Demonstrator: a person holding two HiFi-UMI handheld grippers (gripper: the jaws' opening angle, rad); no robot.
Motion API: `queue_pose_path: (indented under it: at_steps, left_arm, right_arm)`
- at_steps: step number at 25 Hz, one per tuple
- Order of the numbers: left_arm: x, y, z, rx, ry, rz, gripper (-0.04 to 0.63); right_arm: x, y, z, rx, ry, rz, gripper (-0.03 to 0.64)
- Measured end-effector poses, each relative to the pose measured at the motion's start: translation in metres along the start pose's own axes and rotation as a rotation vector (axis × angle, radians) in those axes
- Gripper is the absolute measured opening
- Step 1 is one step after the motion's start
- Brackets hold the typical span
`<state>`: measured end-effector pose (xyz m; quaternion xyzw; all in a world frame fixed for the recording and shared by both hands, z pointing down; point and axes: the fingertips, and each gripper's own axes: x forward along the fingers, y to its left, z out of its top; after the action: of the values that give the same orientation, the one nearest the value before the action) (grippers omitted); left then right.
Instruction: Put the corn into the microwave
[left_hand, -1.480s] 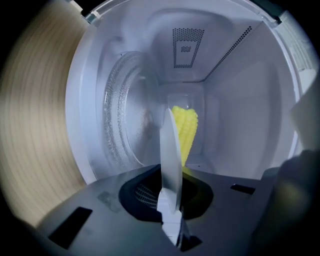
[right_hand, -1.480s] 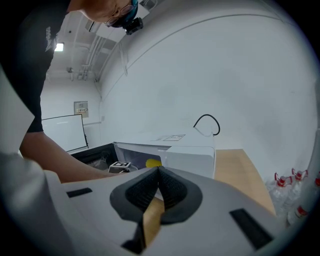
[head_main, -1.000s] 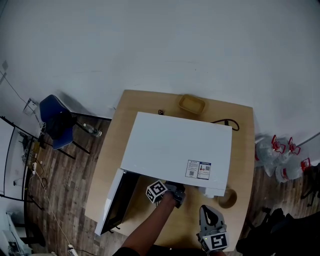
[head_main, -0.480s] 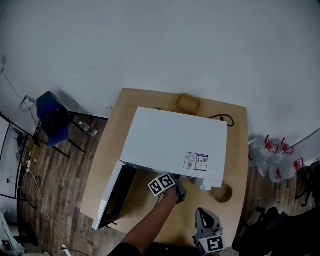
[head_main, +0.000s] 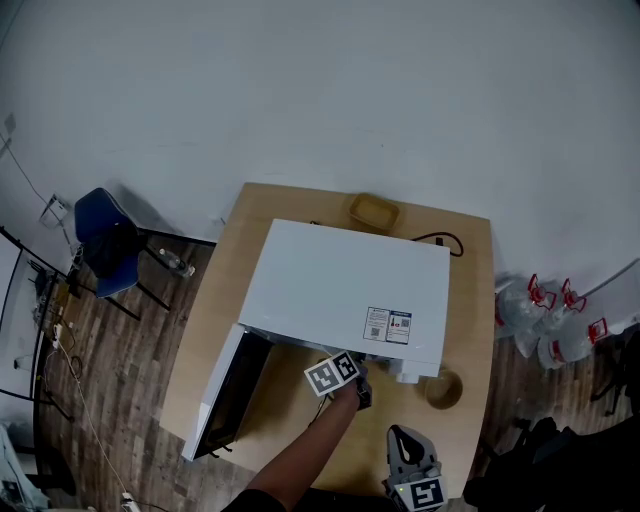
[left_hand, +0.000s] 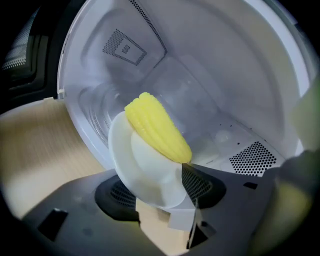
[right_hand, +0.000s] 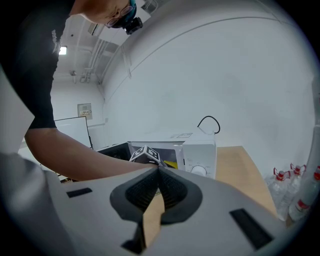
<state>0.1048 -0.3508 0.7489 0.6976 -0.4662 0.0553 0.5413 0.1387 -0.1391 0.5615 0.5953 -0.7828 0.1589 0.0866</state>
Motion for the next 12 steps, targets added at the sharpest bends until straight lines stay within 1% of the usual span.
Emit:
queue_pose_path:
  at_steps: [2,3,6,9,12]
  left_arm:
    - [-0.005,0.006,0.004,0.014,-0.027,0.055,0.261]
    - [-0.008,0.008,0.007,0.018,-0.044,0.077,0.265]
    - [-0.012,0.012,0.016,0.047,-0.081,0.121,0.265]
    - [-0.015,0.016,0.027,0.097,-0.111,0.165,0.267]
    - [-0.014,0.023,0.038,0.140,-0.133,0.193,0.268]
  right_arm:
    - [0.001,-0.004,0.004,0.000,-0.009,-0.007,0.058]
    - [0.002,-0.007,0.005,0.001,-0.011,-0.011,0.058]
    - [0.004,-0.013,0.009,0.010,-0.015,-0.023,0.058]
    - [0.003,-0.014,0.007,0.004,-0.013,-0.020,0.058]
    - [0.003,-0.015,0.003,0.011,-0.003,-0.020,0.058]
